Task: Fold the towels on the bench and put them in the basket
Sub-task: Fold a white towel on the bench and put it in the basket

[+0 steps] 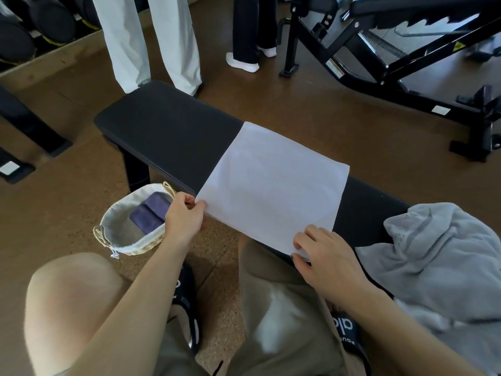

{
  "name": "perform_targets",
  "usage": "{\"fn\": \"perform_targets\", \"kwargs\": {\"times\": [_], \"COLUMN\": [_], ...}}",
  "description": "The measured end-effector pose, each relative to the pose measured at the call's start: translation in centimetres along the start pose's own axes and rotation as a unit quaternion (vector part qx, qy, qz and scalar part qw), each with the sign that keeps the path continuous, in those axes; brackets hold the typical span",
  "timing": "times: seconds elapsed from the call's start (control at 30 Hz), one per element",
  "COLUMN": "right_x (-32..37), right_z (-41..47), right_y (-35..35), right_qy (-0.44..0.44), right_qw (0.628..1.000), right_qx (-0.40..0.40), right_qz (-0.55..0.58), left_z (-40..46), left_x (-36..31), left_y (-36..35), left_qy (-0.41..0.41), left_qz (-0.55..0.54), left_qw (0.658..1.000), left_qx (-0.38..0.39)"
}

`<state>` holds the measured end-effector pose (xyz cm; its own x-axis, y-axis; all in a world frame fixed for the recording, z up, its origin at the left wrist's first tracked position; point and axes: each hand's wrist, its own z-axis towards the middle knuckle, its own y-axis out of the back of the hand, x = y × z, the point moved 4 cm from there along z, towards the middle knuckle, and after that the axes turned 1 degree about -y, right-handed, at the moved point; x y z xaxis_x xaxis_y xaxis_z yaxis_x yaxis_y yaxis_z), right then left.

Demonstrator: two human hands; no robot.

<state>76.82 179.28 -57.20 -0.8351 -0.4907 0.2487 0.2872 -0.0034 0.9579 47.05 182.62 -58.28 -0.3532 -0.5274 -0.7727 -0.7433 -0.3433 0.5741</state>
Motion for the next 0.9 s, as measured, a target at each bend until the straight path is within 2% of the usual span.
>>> {"fn": "perform_targets", "kwargs": {"times": [0.2,0.37,0.6,0.9], "right_x": [-0.1,0.2,0.5,1.7], "right_z": [0.0,-0.5,-1.3,-0.3], "right_y": [-0.1,0.1,-0.3,-0.9], "right_qy": [0.026,0.030,0.049,0.070], "right_qw": [0.999,0.999,0.998,0.994], "right_qx": [0.008,-0.009,-0.020,-0.064], "right_qz": [-0.025,-0.025,-0.046,-0.052], "left_z": [0.1,0.4,1.8,4.4], "left_x": [-0.2,0.1,-0.3,-2.1], "left_y": [0.1,-0.2,1.1,2.0], "left_qy": [-0.022,0.033,-0.005,-0.060], "left_qz": [0.011,-0.034,-0.077,0.073], "left_qw": [1.000,0.997,0.997,0.995], "left_qx": [0.010,0.065,0.018,-0.002]}}
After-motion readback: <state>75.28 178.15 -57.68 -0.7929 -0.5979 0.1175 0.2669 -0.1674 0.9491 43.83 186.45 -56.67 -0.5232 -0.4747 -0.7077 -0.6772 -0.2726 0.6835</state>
